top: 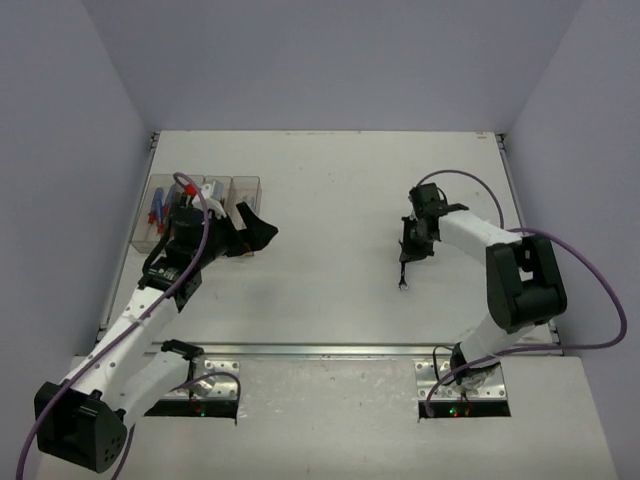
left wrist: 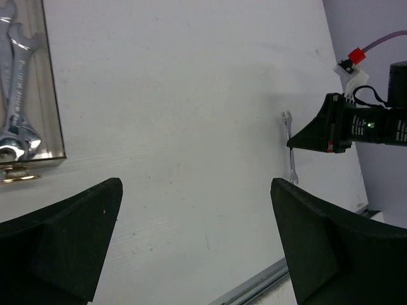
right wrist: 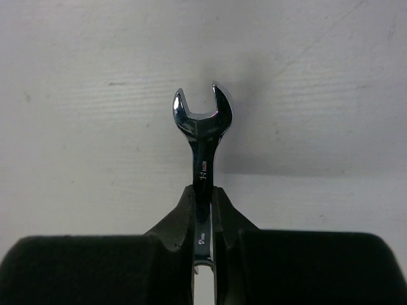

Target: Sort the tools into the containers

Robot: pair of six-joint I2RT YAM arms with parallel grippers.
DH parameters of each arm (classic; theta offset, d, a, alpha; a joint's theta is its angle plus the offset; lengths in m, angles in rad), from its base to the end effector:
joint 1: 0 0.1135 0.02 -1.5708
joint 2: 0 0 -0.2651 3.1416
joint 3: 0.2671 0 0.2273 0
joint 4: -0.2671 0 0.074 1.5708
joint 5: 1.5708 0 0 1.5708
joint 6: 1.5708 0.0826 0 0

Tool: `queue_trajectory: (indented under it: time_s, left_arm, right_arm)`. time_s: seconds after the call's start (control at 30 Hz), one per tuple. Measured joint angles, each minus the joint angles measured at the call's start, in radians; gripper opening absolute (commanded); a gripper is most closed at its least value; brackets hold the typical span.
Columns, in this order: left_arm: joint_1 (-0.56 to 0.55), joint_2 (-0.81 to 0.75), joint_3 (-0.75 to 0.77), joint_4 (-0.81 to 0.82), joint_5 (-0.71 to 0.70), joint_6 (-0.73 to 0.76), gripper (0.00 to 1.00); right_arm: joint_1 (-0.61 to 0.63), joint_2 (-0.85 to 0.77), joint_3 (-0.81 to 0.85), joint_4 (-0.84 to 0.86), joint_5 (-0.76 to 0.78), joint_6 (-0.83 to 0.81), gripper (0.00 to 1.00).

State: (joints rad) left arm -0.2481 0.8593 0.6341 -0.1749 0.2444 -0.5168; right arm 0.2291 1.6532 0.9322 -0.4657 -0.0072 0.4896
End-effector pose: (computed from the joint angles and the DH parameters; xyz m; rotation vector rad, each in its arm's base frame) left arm 0.2044 -0.0724 0.2638 -0.1080 2.0304 -0.7322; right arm 0.2967 0.0698 0.1328 0.3589 2.7544 0.1993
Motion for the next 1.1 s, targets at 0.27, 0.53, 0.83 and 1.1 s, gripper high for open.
queue_trajectory:
  time_s: [0.27, 0.53, 0.83, 1.1]
  left_arm:
    - [-0.209, 0.195, -0.132, 0.468, 0.026, -0.218, 0.99]
    - [-0.288, 0.371, -0.132, 0.783, 0.024, -0.351, 0.82]
    - [-0.313, 0.427, -0.133, 0.909, 0.032, -0.406, 0.54]
    - [-0.329, 0.469, -0.133, 0.936, 0.050, -0.416, 0.00]
  right_arm:
    - [0.201, -0.223, -0.045, 0.099, -0.075, 0.004, 0.00]
    - [0.414, -0.356, -0.058, 0.205, -0.145, 0.027, 0.00]
    - [0.512, -0.360, -0.034, 0.238, -0.155, 0.027, 0.00]
    - [0.530, -0.350, 0.033, 0.243, -0.151, 0.026, 0.02]
